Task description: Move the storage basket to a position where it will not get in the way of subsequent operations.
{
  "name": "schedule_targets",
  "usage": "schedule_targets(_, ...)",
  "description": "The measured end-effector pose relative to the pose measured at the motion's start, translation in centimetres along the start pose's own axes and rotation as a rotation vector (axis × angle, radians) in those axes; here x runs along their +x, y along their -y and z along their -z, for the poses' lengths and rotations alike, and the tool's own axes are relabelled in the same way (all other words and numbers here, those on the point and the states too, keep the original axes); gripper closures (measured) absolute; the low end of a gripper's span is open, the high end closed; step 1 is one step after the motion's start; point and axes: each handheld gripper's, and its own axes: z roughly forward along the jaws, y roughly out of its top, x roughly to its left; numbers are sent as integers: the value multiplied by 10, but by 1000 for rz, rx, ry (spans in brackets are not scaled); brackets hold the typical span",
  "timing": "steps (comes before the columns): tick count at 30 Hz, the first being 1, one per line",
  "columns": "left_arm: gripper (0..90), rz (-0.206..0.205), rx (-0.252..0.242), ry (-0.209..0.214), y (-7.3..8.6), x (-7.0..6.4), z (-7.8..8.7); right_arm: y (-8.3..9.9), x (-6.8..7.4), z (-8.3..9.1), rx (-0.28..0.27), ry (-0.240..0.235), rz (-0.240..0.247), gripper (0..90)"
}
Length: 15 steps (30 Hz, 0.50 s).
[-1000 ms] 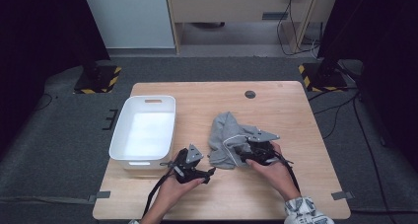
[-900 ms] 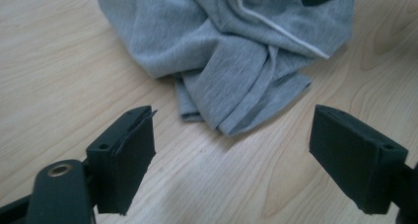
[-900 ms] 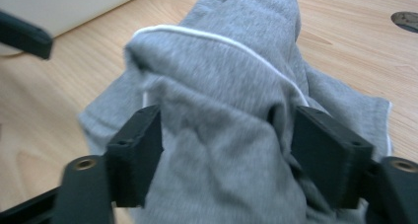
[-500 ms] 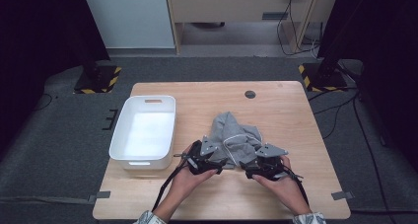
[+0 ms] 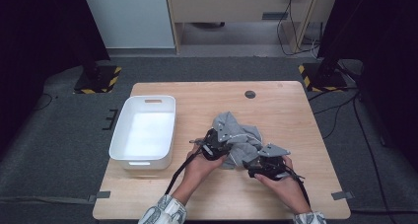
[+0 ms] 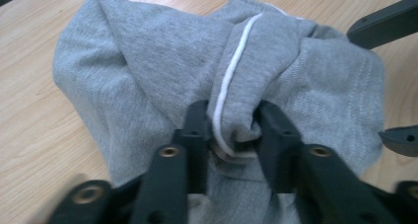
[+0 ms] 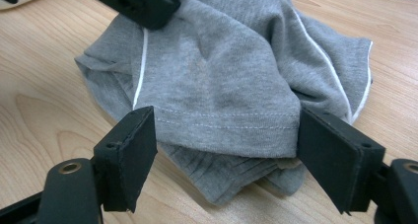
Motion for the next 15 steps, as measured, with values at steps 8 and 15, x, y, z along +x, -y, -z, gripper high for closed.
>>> schedule_targets(8, 841, 29, -84, -28, -8, 5, 19, 1, 1, -2, 9, -6, -6, 207)
schedule_targets(15, 840, 74, -17, -130, 4, 28, 16, 3, 1, -5, 18, -6, 3, 213)
